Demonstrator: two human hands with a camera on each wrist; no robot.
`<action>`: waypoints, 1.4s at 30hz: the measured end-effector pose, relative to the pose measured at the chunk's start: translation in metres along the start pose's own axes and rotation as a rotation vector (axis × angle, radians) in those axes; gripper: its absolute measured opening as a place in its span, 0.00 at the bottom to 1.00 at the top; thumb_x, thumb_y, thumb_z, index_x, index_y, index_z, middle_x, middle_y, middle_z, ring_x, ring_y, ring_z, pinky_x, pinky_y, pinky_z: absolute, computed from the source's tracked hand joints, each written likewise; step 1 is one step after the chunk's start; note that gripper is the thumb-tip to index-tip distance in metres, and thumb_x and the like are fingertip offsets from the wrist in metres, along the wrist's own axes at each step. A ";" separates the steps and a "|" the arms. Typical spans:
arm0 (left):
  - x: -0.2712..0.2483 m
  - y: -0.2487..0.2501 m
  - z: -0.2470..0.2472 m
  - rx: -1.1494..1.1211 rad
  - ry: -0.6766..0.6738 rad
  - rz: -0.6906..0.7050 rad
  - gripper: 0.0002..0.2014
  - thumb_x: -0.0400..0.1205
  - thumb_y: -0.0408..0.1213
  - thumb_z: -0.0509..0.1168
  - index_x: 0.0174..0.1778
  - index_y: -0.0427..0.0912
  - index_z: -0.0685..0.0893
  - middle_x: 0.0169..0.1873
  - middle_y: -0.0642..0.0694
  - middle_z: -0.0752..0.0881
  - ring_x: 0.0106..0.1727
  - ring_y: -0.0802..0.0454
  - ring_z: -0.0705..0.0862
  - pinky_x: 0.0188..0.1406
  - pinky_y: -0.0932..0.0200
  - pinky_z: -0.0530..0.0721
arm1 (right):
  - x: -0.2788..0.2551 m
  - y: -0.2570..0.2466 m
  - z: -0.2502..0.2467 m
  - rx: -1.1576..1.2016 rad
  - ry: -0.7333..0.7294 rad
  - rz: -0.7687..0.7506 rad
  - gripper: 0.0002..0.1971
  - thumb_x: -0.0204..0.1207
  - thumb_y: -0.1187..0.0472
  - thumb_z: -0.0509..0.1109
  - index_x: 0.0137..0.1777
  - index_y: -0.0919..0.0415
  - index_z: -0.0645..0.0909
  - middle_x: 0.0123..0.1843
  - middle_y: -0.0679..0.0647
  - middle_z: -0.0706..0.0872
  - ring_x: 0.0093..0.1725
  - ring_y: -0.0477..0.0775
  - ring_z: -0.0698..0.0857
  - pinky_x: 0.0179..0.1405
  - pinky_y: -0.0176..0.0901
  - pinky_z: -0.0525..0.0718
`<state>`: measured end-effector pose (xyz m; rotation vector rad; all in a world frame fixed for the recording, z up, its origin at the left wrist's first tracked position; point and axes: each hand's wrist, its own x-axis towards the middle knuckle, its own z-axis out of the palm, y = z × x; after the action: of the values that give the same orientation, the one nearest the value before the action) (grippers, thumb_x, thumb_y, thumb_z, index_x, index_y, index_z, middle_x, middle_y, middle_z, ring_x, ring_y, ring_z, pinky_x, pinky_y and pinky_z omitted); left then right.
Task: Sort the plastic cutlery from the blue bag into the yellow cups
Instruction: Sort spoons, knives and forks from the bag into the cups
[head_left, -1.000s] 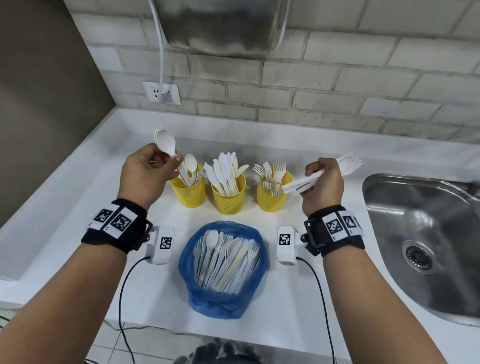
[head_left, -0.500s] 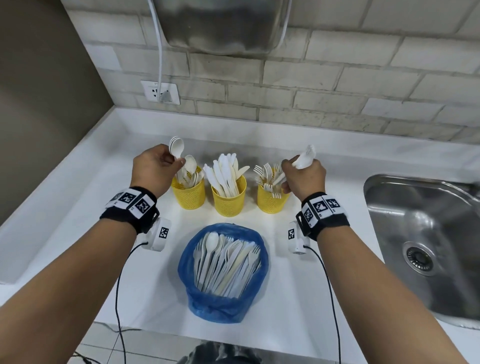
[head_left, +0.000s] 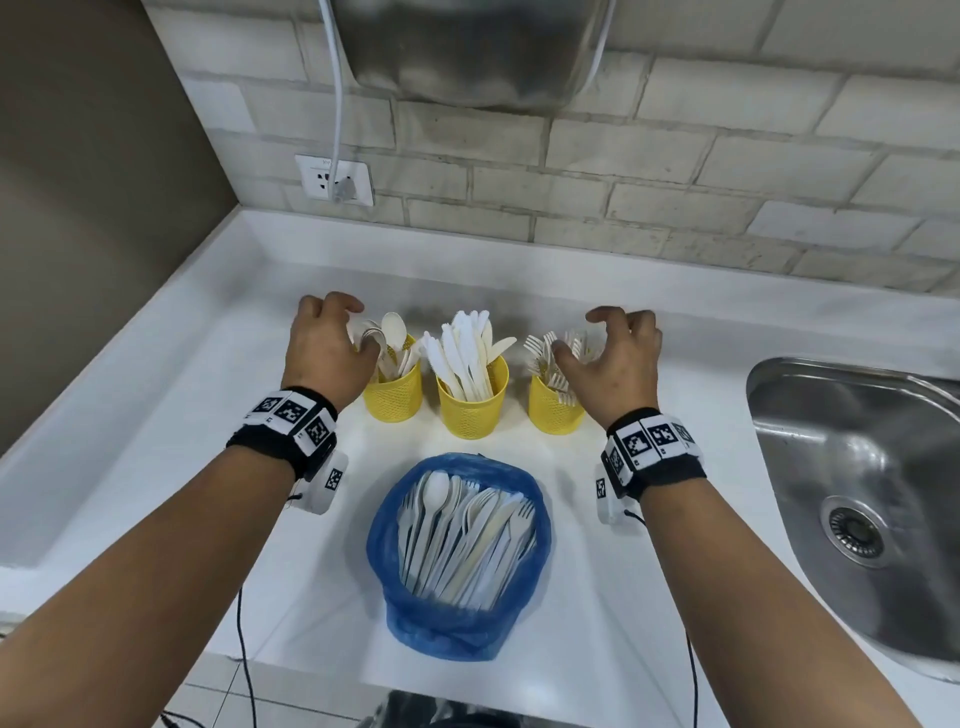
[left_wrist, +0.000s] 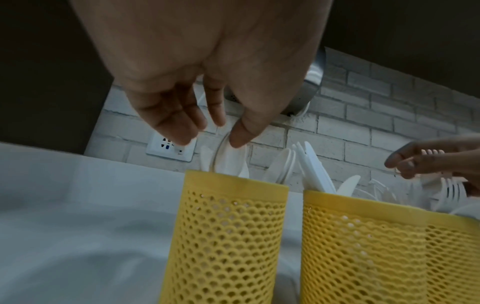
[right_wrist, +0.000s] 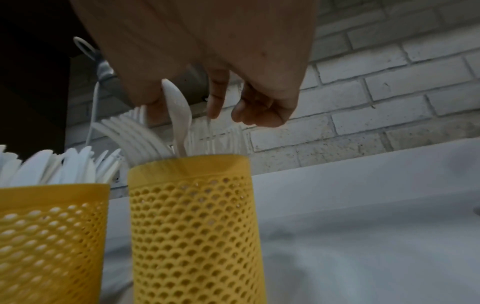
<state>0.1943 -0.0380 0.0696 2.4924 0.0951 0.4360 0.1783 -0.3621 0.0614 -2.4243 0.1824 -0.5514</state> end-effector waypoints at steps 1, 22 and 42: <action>0.001 0.001 0.000 0.013 0.022 0.033 0.21 0.78 0.36 0.72 0.67 0.44 0.81 0.63 0.38 0.77 0.61 0.37 0.81 0.64 0.51 0.79 | 0.000 -0.002 -0.001 -0.032 0.019 -0.059 0.26 0.72 0.43 0.78 0.67 0.53 0.81 0.65 0.60 0.76 0.67 0.65 0.75 0.65 0.56 0.79; -0.005 -0.007 0.008 0.054 -0.386 0.065 0.50 0.71 0.51 0.80 0.86 0.54 0.60 0.81 0.42 0.65 0.77 0.40 0.73 0.75 0.48 0.76 | -0.027 0.012 0.009 0.011 -0.333 -0.020 0.47 0.69 0.50 0.83 0.86 0.44 0.63 0.87 0.57 0.52 0.80 0.70 0.69 0.77 0.62 0.77; -0.012 -0.005 0.009 0.055 -0.235 -0.158 0.53 0.69 0.52 0.83 0.86 0.53 0.58 0.73 0.37 0.67 0.65 0.32 0.80 0.69 0.43 0.81 | -0.045 0.004 0.015 -0.032 -0.180 0.044 0.39 0.70 0.52 0.80 0.81 0.45 0.69 0.75 0.58 0.65 0.64 0.71 0.80 0.61 0.64 0.86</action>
<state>0.1858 -0.0403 0.0565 2.5464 0.2104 0.0744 0.1445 -0.3456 0.0328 -2.4789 0.1689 -0.3102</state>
